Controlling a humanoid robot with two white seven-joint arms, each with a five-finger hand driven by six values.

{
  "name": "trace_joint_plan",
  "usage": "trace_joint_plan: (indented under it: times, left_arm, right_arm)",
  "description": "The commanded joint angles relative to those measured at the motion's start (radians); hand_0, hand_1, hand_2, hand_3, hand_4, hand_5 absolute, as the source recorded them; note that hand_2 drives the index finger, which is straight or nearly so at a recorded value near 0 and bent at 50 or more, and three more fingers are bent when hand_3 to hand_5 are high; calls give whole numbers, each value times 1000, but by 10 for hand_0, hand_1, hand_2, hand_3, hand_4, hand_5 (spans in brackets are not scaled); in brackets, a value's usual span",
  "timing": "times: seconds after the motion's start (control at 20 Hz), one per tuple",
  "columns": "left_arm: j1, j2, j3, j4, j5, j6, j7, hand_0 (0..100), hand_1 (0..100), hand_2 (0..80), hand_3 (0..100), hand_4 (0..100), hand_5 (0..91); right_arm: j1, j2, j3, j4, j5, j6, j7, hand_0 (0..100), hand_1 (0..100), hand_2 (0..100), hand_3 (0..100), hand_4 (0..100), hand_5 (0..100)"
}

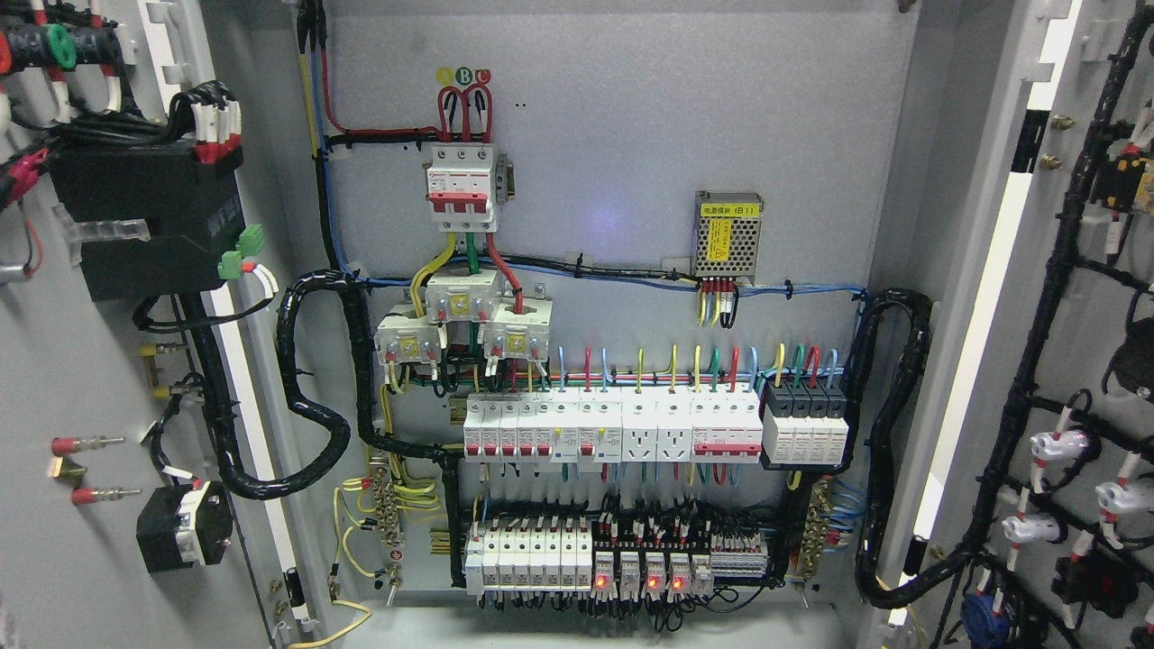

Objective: Open door with both hands
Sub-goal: 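Withdraw the right hand down out of the cabinet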

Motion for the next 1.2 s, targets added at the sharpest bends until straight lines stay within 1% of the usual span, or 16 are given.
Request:
trace_joint_plan:
  times: [0.0, 0.05, 0.1, 0.2, 0.25, 0.35, 0.4, 0.5, 0.6, 0.65, 0.75, 0.9, 0.95, 1.05, 1.1, 1.15]
  left_arm:
    - [10, 47, -15, -103, 0, -12, -62, 0, 0, 0, 0, 0, 0]
    - [31, 49, -63, -214, 3, -48, -121, 0, 0, 0, 0, 0, 0]
    - [77, 49, -144, -352, 12, -111, -159, 0, 0, 0, 0, 0, 0]
    - [146, 70, -289, -622, 93, -270, -170, 0, 0, 0, 0, 0, 0]
    - [171, 107, -353, -730, 109, -344, -172, 0, 0, 0, 0, 0, 0]
    - [180, 170, -474, -903, 110, -469, -178, 0, 0, 0, 0, 0, 0]
    - [179, 182, -524, -966, 110, -522, -178, 0, 0, 0, 0, 0, 0]
    - [160, 213, -594, -1053, 113, -624, -179, 0, 0, 0, 0, 0, 0]
    - [116, 219, -619, -1090, 113, -714, -179, 0, 0, 0, 0, 0, 0]
    - [96, 218, -619, -1099, 113, -752, -179, 0, 0, 0, 0, 0, 0]
    - [61, 218, -612, -1129, 116, -834, -179, 0, 0, 0, 0, 0, 0]
    - [50, 219, -602, -1243, 136, -938, -178, 0, 0, 0, 0, 0, 0]
    - [50, 219, -599, -1290, 139, -949, -178, 0, 0, 0, 0, 0, 0]
    - [54, 224, -584, -1390, 139, -952, -178, 0, 0, 0, 0, 0, 0]
    - [62, 224, -579, -1436, 139, -955, -178, 0, 0, 0, 0, 0, 0]
    - [70, 225, -570, -1483, 139, -969, -176, 0, 0, 0, 0, 0, 0]
  right_arm:
    - [-5, 5, 14, 24, 0, 0, 0, 0, 0, 0, 0, 0, 0]
    - [-5, 5, 12, 32, 0, 0, 0, 0, 0, 0, 0, 0, 0]
    - [-5, 5, 11, 33, 2, 0, 0, 0, 0, 0, 0, 0, 0]
    - [-1, 3, -3, 34, 0, -2, 0, 0, 0, 0, 0, 0, 0]
    - [2, -1, -18, 34, -2, -3, 0, 0, 0, 0, 0, 0, 0]
    - [21, -9, -98, 37, -5, -3, 0, 0, 0, 0, 0, 0, 0]
    - [30, -12, -141, 44, -3, -3, 0, 0, 0, 0, 0, 0, 0]
    - [36, -32, -207, 55, -3, -8, 0, 0, 0, 0, 0, 0, 0]
    - [56, -68, -252, 52, -5, -9, 0, 0, 0, 0, 0, 0, 0]
    - [64, -98, -281, 49, -5, -12, 0, 0, 0, 0, 0, 0, 0]
    - [100, -156, -357, 34, -9, -14, 0, 0, 0, 0, 0, 0, 0]
    - [253, -246, -480, -100, -9, -14, 0, 0, 0, 0, 0, 0, 0]
    - [283, -259, -508, -118, -9, -14, 0, 0, 0, 0, 0, 0, 0]
    - [327, -259, -545, -153, -11, -32, -3, 0, 0, 0, 0, 0, 0]
    - [362, -260, -564, -182, -12, -73, -3, 0, 0, 0, 0, 0, 0]
    - [419, -263, -580, -216, -12, -131, -8, 0, 0, 0, 0, 0, 0]
